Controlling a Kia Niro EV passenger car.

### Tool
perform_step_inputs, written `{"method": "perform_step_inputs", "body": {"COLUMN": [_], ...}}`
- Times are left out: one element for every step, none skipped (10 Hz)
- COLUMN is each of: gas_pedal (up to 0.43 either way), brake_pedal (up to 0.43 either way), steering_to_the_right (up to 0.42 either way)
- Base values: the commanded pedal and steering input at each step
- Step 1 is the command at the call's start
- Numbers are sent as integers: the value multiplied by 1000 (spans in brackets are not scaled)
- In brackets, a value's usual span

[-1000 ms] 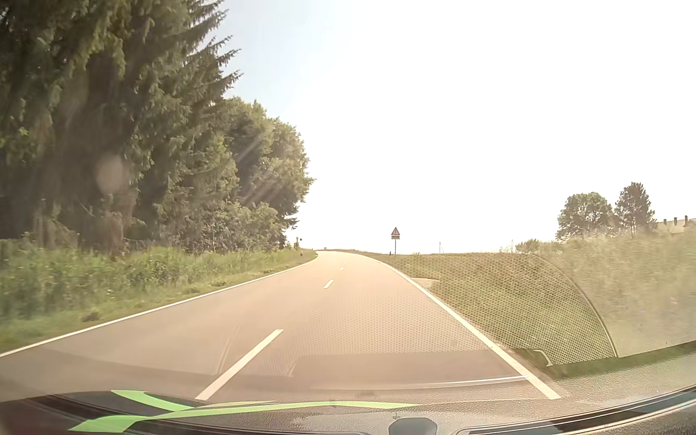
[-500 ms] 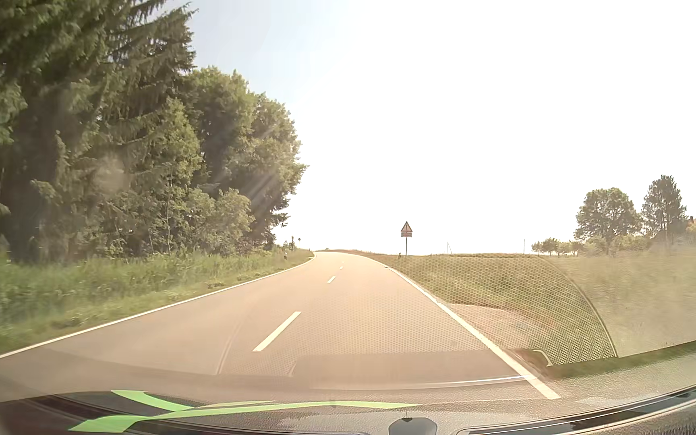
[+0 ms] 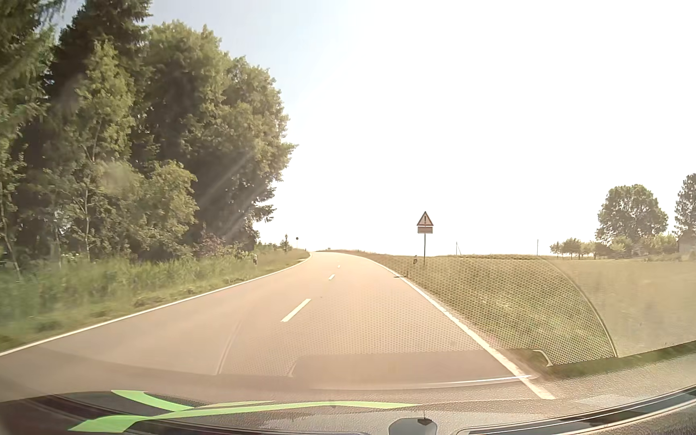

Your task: Follow the waypoints while adhering to traffic rules and regulations

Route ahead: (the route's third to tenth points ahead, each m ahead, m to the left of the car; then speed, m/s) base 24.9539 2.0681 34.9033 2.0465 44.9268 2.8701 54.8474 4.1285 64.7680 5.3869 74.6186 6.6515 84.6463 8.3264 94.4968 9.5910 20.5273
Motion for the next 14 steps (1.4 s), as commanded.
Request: {"method": "perform_step_inputs", "body": {"gas_pedal": [378,390,390,390,390,378,378,370,370,370,378,378,390,390], "brake_pedal": [0,0,0,0,0,0,0,0,0,0,0,0,0,0], "steering_to_the_right": [-7,-7,-7,-9,-10,-10,-11,-10,-11,-11,-11,-11,-11,-11]}}
